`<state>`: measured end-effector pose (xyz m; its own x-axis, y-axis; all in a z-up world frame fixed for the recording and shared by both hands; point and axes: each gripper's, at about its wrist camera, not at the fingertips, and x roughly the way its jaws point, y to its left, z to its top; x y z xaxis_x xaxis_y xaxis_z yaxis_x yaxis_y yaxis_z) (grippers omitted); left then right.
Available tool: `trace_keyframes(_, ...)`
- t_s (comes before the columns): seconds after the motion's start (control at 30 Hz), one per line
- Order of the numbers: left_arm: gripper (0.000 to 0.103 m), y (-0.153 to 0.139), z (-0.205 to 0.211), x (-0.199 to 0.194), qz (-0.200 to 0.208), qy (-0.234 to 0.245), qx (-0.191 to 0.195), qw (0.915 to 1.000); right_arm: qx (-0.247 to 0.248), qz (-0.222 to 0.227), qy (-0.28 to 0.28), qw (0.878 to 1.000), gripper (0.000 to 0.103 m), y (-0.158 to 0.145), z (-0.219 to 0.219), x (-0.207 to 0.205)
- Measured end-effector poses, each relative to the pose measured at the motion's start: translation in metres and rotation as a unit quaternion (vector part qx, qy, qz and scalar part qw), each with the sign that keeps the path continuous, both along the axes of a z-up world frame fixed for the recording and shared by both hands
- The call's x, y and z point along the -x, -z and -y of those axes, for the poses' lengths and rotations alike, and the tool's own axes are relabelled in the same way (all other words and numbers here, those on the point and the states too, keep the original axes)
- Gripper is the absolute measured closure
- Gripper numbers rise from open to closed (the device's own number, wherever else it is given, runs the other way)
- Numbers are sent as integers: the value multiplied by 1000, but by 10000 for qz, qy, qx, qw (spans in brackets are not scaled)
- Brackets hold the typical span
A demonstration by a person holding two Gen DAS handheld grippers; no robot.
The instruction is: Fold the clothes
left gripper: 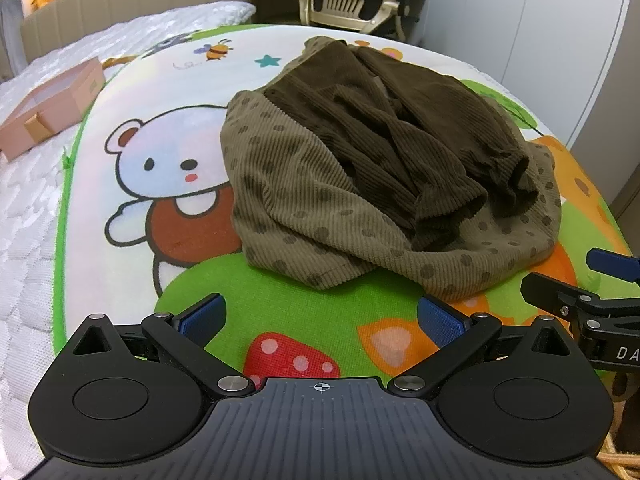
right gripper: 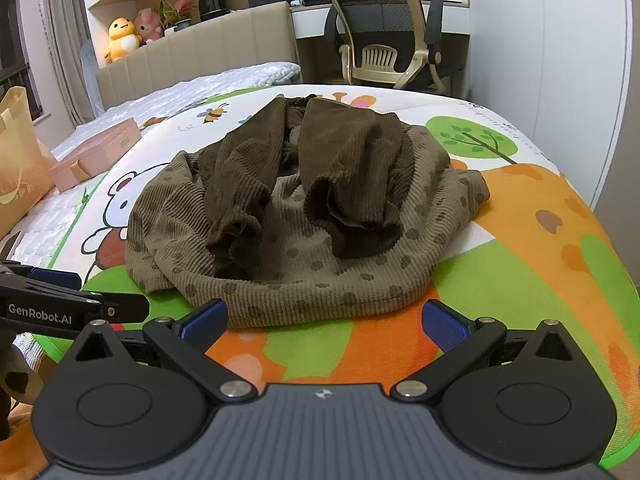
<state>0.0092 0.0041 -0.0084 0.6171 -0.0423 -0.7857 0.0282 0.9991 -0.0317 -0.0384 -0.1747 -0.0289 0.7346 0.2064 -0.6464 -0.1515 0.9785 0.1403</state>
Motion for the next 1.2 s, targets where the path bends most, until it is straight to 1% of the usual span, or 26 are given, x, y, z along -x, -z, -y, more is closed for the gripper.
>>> trace_keyframes(0.13, 0, 0, 0, -1, 3, 29, 3, 10000, -16, -29, -6, 10000, 0, 1, 2, -2)
trace_keyframes(0.23, 0, -1, -1, -4, -6, 106, 104, 9999, 20, -55, -57, 10000, 0, -1, 4, -7)
trace_keyframes(0.33, 0, -10, -8, -16, 12, 375, 483, 9981, 92, 70, -188, 9998, 0, -13, 8, -21)
trace_keyframes(0.4, 0, -23, -16, -31, 229, 444, 666, 9965, 85, 259, -242, 9993, 0, -24, 13, -38)
trace_keyframes(0.47, 0, -36, -27, -50, 576, 394, 717, 9950, -174, 311, -301, 9989, 0, -30, 22, -64)
trace_keyframes(0.5, 0, -37, -33, -64, 644, 378, 763, 9943, -379, 261, -346, 9983, 0, -30, 27, -80)
trace_keyframes(0.57, 0, -39, -46, -94, 781, 346, 854, 9927, -801, -34, -346, 9962, 0, -21, 38, -115)
trace_keyframes(0.63, 0, -40, -59, -123, 886, 324, 945, 9910, -1106, -389, -276, 9927, 0, -6, 46, -146)
trace_keyframes(0.7, 0, -27, -70, -150, 641, 381, 1024, 9919, -1292, -607, -186, 9896, 0, 8, 51, -166)
trace_keyframes(0.8, 0, -4, -87, -181, 302, 340, 1084, 9931, -1413, -648, -67, 9878, 0, 17, 51, -175)
trace_keyframes(0.87, 0, 12, -100, -194, 15, 308, 1239, 9918, -1381, -750, 76, 9875, 0, 18, 47, -179)
trace_keyframes(0.93, 0, 25, -114, -203, -204, 305, 1513, 9878, -1329, -946, 237, 9863, 0, 16, 41, -184)
trace_keyframes(0.97, 0, 24, -118, -201, -93, 351, 1604, 9864, -1204, -1077, 211, 9866, 0, 15, 37, -188)
trace_keyframes(1.0, 0, 25, -121, -201, -103, 347, 1702, 9847, -1054, -1218, 118, 9869, 0, 12, 33, -193)
trace_keyframes(1.07, 0, 28, -128, -201, -121, 338, 1898, 9812, -935, -1286, -79, 9873, 0, 5, 34, -202)
trace_keyframes(1.1, 0, 29, -131, -200, -130, 334, 1996, 9792, -908, -1105, -202, 9895, 0, -2, 37, -203)
trace_keyframes(1.17, 0, 30, -136, -199, -119, 302, 2164, 9758, -721, -398, -416, 9957, 0, -24, 43, -205)
trace_keyframes(1.2, 0, 29, -137, -197, -95, 281, 2246, 9740, -701, -113, -394, 9967, 0, -33, 48, -211)
